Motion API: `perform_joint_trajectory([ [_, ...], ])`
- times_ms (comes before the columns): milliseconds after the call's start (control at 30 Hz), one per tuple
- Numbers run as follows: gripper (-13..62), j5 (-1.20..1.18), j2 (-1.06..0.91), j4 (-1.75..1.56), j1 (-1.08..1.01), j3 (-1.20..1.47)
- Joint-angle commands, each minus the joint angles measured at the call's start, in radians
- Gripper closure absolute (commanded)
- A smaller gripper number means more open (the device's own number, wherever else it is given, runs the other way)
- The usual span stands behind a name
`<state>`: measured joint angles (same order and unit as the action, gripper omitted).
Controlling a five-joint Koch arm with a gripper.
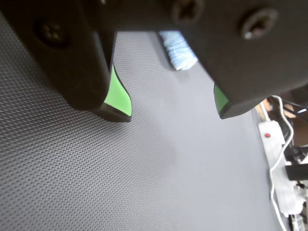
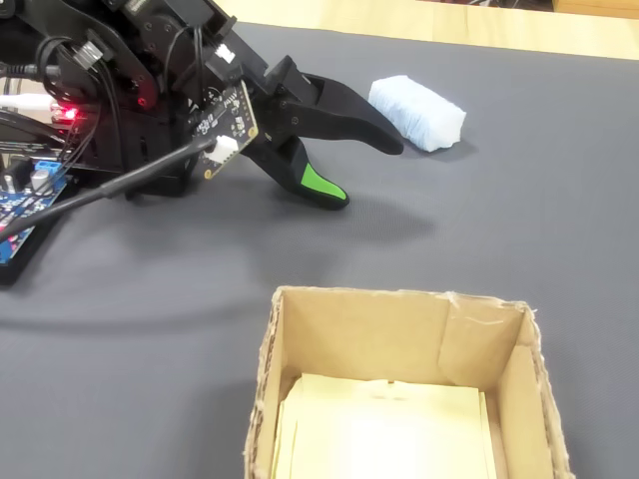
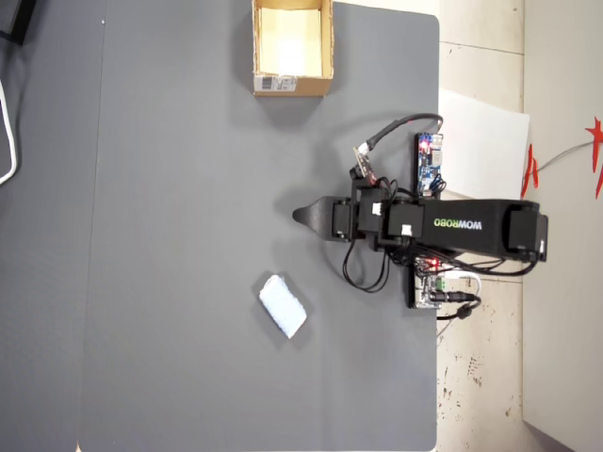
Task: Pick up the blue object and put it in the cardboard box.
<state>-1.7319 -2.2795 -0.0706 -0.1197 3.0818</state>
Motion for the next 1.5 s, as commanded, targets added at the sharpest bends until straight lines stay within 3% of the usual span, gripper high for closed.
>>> perform_joint_trajectory([
  [0,15.4,-0.051,-0.091,-0.006,0.029,0.038],
  [567,15.5,-0.287,-0.091,-0.098,0.456,0.002],
  [900,15.7,-0.299,-0.077,0.285,0.629,-0.276],
  [1233,15.7,-0.265,0.181,0.614,0.626,-0.676],
  [1467,15.7,-0.265,0.368,0.649,0.591,-0.795],
])
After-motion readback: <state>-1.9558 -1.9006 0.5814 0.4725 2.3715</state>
